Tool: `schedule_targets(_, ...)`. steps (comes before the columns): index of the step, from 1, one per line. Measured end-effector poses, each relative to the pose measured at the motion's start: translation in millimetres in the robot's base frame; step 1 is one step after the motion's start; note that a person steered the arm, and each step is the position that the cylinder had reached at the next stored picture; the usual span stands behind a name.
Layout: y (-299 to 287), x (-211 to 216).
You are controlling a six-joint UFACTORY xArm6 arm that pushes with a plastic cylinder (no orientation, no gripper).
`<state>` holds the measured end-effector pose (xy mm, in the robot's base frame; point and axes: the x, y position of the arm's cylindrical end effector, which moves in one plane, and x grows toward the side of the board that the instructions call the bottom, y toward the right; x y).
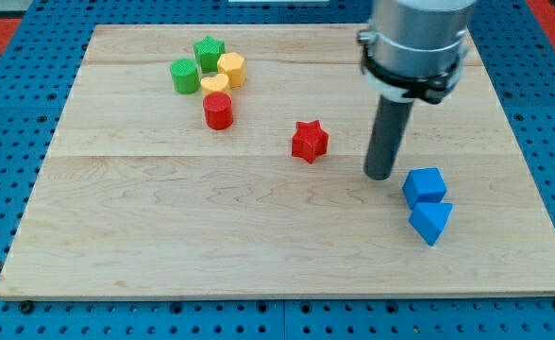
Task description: Push the yellow hexagon towards the blue cube
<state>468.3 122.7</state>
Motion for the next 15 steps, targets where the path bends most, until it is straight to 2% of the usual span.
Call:
schedule_targets(1,-44,-36)
schedule_targets(2,-116,-61)
schedule_targets(3,-196,-61)
schedule_targets(5,-191,-70)
schedule_targets(6,-165,-90)
schedule_targets(11,-151,-215)
schedule_targets(13,-132,-229)
schedule_targets(15,-149,-236)
